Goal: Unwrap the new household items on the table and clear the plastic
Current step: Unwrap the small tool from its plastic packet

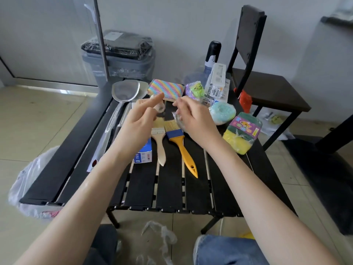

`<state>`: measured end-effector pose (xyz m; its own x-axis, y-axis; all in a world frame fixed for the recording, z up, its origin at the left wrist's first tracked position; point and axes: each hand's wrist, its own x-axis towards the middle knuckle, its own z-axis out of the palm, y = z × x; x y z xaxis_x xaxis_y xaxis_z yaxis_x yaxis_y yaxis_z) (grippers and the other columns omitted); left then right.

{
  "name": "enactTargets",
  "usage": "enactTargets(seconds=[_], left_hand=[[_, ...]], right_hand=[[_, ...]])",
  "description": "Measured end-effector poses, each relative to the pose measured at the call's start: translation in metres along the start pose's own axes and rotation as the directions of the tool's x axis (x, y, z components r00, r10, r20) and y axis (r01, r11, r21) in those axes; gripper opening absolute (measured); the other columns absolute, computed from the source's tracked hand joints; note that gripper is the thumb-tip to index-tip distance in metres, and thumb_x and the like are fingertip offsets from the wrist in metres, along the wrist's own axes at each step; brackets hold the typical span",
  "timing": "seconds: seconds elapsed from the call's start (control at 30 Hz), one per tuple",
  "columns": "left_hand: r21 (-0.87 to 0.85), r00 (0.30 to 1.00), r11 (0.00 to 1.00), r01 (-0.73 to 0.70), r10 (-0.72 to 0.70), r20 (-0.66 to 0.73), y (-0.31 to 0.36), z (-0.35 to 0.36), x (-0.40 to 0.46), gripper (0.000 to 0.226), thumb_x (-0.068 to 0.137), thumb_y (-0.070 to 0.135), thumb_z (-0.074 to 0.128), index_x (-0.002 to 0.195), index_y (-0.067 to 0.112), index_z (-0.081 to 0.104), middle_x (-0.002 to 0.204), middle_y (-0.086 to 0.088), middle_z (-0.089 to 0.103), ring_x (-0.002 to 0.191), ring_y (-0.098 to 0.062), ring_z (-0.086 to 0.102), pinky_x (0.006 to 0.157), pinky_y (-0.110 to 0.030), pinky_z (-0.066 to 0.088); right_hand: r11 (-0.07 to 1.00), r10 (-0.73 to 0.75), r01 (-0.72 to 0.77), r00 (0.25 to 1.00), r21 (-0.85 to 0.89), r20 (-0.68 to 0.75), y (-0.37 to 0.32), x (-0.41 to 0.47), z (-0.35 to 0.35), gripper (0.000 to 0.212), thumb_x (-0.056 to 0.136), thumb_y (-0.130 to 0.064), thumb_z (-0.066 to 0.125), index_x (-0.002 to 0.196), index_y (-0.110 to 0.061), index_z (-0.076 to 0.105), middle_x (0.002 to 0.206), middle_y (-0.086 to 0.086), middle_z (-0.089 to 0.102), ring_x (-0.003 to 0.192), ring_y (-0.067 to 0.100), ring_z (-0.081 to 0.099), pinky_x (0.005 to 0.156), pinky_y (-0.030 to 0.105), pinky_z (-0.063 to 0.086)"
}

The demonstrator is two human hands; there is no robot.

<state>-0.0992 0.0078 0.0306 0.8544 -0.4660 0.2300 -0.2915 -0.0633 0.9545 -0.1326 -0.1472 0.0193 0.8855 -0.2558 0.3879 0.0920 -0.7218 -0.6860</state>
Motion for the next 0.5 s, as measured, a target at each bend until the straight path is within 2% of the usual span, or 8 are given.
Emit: enactTargets(seconds=[0.07,0.13,0.23,0.33,0.4,0.5], left_hand=[[0.077,0.996,0.993,-0.086,0.086,0.002,0.005,-0.019,-0.005,0.041,0.099,0.004,0.042,0.133,0.022,0.054,0.116,0.005,0.062,0.105,0.003,0.057,0.097,-0.012,0.042],[0.039,0.993,0.993,-0.111,0.112,-0.023,0.003,-0.042,-0.012,0.045,0.096,0.003,0.052,0.134,0.027,0.050,0.105,0.002,0.070,0.092,-0.002,0.065,0.088,-0.016,0.048],[-0.011,0.987,0.997,-0.074,0.072,-0.145,0.000,-0.083,-0.024,0.030,0.090,0.010,0.065,0.113,0.025,0.052,0.094,-0.001,0.074,0.077,-0.011,0.071,0.075,-0.027,0.055],[0.177,0.951,0.982,-0.060,0.110,-0.290,-0.008,-0.130,-0.037,0.016,0.084,0.015,0.072,0.083,0.029,0.063,0.080,0.010,0.071,0.065,-0.007,0.068,0.067,-0.029,0.056],[0.274,0.921,0.961,-0.035,0.137,-0.365,-0.019,-0.163,-0.045,0.013,0.081,0.017,0.075,0.080,0.028,0.069,0.086,0.012,0.066,0.069,-0.001,0.066,0.069,-0.028,0.056],[0.294,0.901,0.955,0.039,0.093,-0.423,-0.043,-0.211,-0.055,0.016,0.084,0.012,0.071,0.083,0.028,0.070,0.095,0.014,0.063,0.082,0.000,0.066,0.080,-0.026,0.055]], right_hand=[[0.964,0.060,-0.083,0.993,0.254,0.097,-0.032,0.000,0.010,0.036,0.102,-0.039,0.036,0.106,-0.014,0.062,0.083,-0.001,0.064,0.080,0.018,0.064,0.079,0.035,0.051],[0.937,0.021,-0.064,0.992,0.344,0.128,-0.055,0.003,0.026,0.032,0.099,-0.041,0.043,0.108,-0.017,0.063,0.088,-0.007,0.067,0.088,0.018,0.066,0.087,0.040,0.052],[0.946,-0.071,0.029,0.990,0.323,0.120,-0.087,0.006,0.057,0.017,0.099,-0.027,0.054,0.103,-0.014,0.063,0.088,-0.003,0.068,0.087,0.016,0.066,0.084,0.038,0.054],[0.916,-0.111,0.040,0.982,0.399,0.155,-0.117,0.011,0.098,0.008,0.097,-0.013,0.057,0.097,-0.009,0.065,0.083,0.007,0.067,0.078,0.024,0.070,0.075,0.036,0.059],[0.926,-0.150,0.083,0.976,0.367,0.158,-0.135,0.017,0.128,0.007,0.092,-0.009,0.063,0.088,-0.014,0.064,0.077,0.002,0.066,0.072,0.018,0.069,0.072,0.031,0.058],[0.950,-0.188,0.123,0.959,0.286,0.212,-0.155,0.023,0.173,0.010,0.085,-0.006,0.070,0.080,-0.013,0.064,0.072,-0.002,0.064,0.062,0.005,0.057,0.063,0.013,0.045]])
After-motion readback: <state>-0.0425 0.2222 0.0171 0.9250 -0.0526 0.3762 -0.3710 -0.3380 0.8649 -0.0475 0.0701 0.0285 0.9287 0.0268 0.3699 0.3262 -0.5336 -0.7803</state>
